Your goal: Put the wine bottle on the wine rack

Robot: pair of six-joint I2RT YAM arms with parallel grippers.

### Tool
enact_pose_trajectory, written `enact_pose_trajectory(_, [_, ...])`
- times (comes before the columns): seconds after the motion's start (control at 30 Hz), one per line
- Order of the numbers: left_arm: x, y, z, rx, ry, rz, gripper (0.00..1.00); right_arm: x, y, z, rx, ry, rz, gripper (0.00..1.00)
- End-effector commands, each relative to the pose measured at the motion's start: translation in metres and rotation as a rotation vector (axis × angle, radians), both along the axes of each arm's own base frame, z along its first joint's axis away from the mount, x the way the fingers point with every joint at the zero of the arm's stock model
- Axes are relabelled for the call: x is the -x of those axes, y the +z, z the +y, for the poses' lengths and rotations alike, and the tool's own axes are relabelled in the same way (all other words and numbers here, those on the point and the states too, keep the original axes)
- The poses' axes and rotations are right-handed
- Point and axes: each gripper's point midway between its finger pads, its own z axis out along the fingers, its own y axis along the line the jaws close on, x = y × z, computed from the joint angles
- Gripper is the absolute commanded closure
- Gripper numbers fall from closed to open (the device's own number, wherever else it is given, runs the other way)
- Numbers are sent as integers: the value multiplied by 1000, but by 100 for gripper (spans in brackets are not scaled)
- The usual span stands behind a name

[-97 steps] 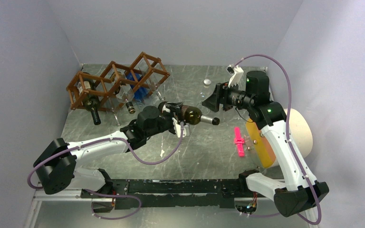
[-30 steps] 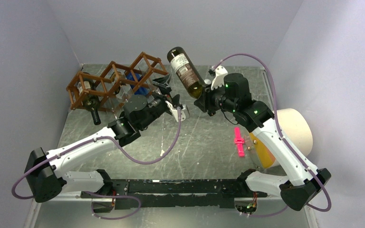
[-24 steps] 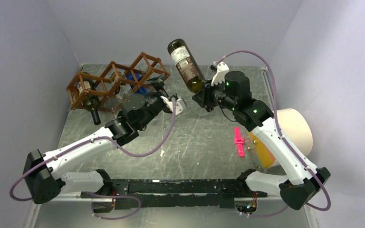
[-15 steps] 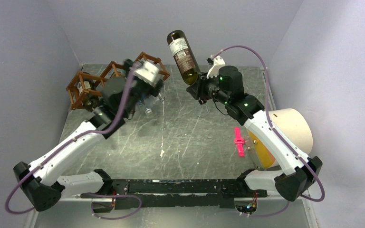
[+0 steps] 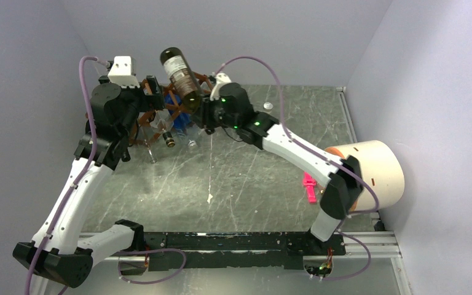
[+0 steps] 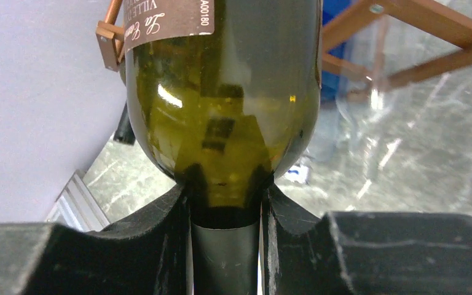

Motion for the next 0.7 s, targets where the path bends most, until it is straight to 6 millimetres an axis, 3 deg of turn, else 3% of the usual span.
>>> enact_pose_trajectory(0.0, [11,6,16,18,70,39,1,-35,61,37,-164,-69,-130,100])
enact_pose_trajectory(0.23, [18,3,49,25,260,54,1,-67,35,68,-151,-88,-113,100])
enact_pose_trajectory(0.43, [20,1,47,23,237,35,1,-76,18,89,-130,-53,-93,100])
enact_pose_trajectory(0.67, [13,-11,37,17,194,65,1,-88,-13,100,-78,-68,-42,72])
